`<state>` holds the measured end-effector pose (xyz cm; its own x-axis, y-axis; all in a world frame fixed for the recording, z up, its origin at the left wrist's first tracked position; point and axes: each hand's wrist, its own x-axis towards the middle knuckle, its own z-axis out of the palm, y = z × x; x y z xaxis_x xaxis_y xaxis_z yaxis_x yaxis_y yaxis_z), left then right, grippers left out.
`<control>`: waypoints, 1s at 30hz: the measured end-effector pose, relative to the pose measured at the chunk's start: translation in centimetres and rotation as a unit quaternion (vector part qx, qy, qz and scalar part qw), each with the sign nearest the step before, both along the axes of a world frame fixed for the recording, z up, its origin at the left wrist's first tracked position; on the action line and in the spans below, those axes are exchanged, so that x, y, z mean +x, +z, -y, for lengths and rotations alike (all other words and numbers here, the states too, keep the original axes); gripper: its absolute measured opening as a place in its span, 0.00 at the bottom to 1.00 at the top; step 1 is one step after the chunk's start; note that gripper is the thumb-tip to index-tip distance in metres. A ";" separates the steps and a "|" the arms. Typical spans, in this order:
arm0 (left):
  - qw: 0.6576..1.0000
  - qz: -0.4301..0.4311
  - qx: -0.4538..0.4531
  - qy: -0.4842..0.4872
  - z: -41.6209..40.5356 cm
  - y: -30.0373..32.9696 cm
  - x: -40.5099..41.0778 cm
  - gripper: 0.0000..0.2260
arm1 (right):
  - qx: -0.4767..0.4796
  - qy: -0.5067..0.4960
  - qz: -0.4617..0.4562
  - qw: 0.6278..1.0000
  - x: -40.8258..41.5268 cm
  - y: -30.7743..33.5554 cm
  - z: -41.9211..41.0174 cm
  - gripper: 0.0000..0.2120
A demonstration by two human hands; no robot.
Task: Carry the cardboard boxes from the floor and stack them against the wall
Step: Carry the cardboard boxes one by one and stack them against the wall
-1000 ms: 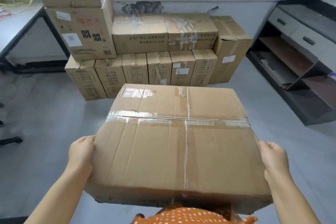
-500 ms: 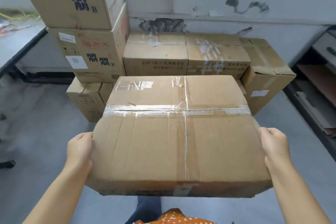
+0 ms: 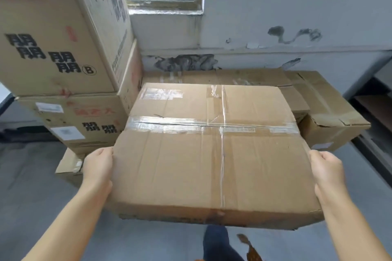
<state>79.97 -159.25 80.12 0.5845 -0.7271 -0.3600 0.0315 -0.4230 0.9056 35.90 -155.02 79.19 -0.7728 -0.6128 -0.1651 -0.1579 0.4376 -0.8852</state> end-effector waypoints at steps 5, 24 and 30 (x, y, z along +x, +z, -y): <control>1.000 -0.007 -0.009 0.017 9.6 0.3 -1.2 0.10 | -0.033 0.026 0.009 0.999 -1.3 -0.4 12.2 0.12; 0.989 0.120 0.083 -0.025 40.8 0.3 0.6 0.09 | -0.045 0.094 -0.006 0.995 3.4 -3.8 49.3 0.05; 0.964 0.224 0.082 -0.120 40.4 -3.6 0.3 0.20 | 0.002 0.083 -0.021 0.996 5.4 -8.7 50.2 0.05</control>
